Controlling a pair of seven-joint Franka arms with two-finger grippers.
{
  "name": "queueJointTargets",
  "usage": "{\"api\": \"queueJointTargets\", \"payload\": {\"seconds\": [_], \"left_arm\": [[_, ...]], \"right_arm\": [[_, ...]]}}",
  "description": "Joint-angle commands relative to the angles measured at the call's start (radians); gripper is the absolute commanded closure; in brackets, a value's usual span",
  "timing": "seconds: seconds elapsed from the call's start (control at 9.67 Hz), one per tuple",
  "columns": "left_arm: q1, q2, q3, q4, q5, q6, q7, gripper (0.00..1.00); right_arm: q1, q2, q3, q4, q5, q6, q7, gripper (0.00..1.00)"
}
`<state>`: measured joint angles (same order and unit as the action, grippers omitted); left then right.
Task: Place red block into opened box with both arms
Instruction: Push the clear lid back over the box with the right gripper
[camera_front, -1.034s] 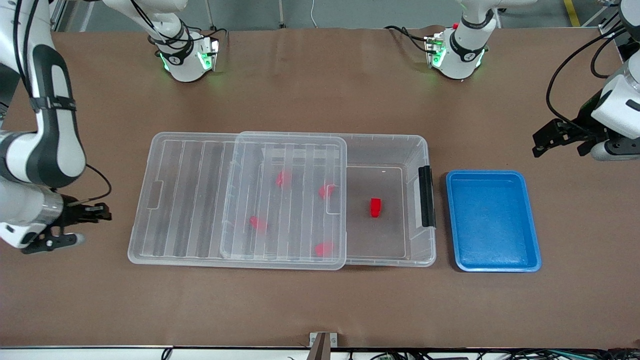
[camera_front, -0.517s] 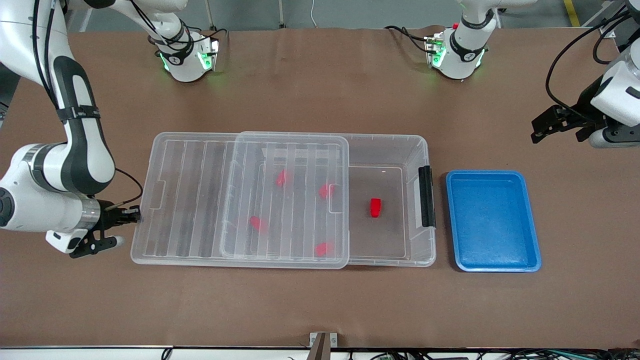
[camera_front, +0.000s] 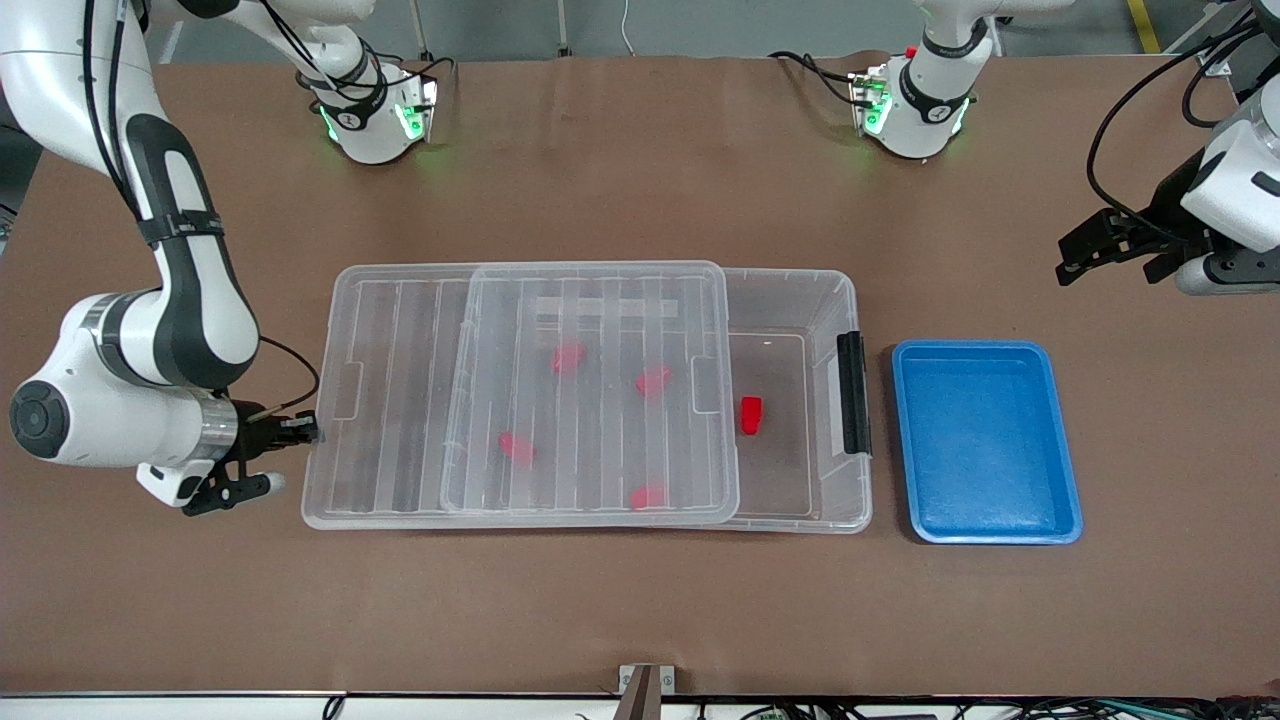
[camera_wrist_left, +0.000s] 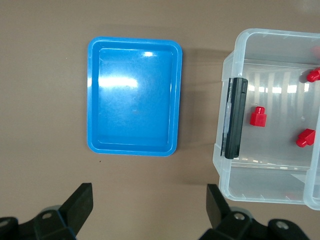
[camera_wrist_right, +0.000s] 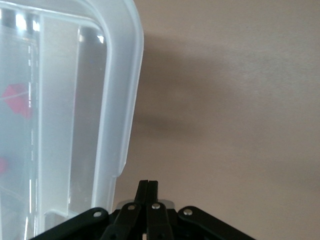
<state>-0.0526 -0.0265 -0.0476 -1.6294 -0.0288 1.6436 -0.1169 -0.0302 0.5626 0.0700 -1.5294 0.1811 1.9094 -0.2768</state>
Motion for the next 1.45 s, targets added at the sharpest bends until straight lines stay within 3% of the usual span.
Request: {"api": "queueJointTargets", "payload": {"seconds": [0.0, 0.52, 1.34], "left_arm": [[-0.004, 0.000, 0.002, -0.015, -0.006, -0.019, -0.001, 0.00], [-0.004, 0.037, 0.000, 0.049, 0.000, -0.025, 0.014, 0.00], [-0.007, 0.053, -0.003, 0.052, -0.011, -0.042, 0.020, 0.00]], "right_arm": [[0.007, 0.013, 0.027, 0.000, 0.026, 0.005, 0.054, 1.00], [0.045, 0.040, 0.039, 0.009, 0.070, 0.025, 0.057, 1.00], [0.042, 0.060, 0.106, 0.057, 0.066, 0.025, 0.168, 1.00]]}}
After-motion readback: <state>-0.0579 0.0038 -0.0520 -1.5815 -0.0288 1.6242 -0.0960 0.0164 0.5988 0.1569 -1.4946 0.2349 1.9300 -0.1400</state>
